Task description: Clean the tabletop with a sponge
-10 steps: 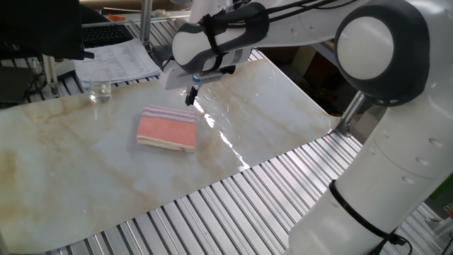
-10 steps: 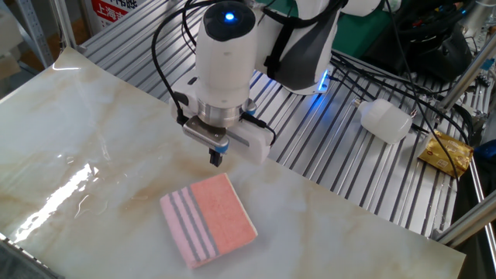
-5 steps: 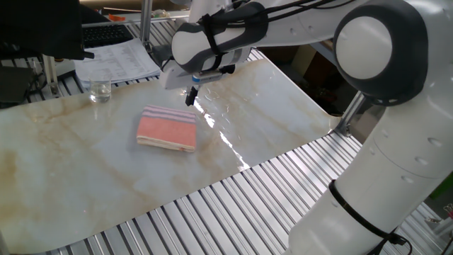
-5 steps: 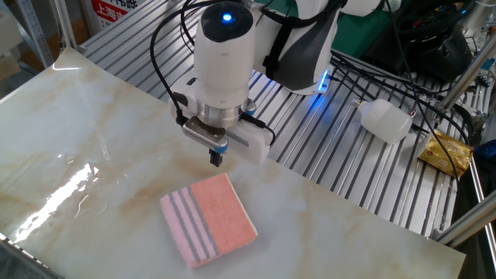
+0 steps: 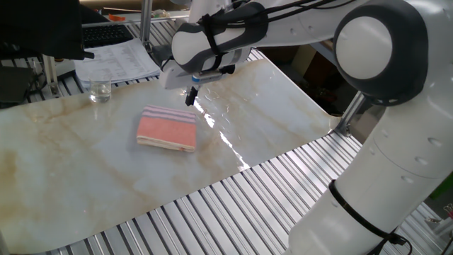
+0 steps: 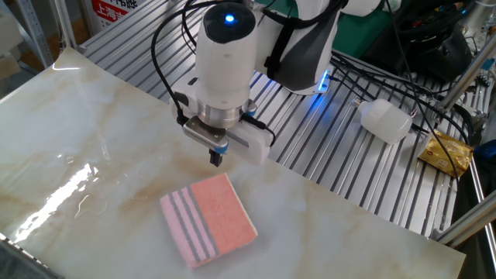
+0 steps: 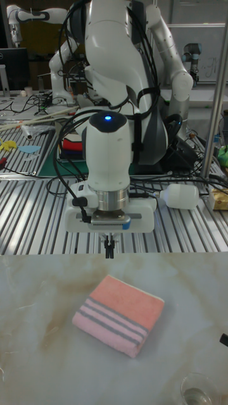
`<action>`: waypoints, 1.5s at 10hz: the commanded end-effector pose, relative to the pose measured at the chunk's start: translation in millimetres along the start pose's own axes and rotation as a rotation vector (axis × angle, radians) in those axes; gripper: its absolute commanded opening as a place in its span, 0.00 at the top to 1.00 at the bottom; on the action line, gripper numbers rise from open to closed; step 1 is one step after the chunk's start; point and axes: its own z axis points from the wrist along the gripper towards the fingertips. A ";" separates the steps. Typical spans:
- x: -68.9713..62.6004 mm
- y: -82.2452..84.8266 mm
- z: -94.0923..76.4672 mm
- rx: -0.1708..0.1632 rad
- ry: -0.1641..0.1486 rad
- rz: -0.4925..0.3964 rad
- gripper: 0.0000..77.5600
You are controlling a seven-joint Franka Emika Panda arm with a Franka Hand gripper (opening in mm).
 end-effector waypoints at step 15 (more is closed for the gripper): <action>-10.9 11.2 30.0 0.026 0.018 0.049 1.00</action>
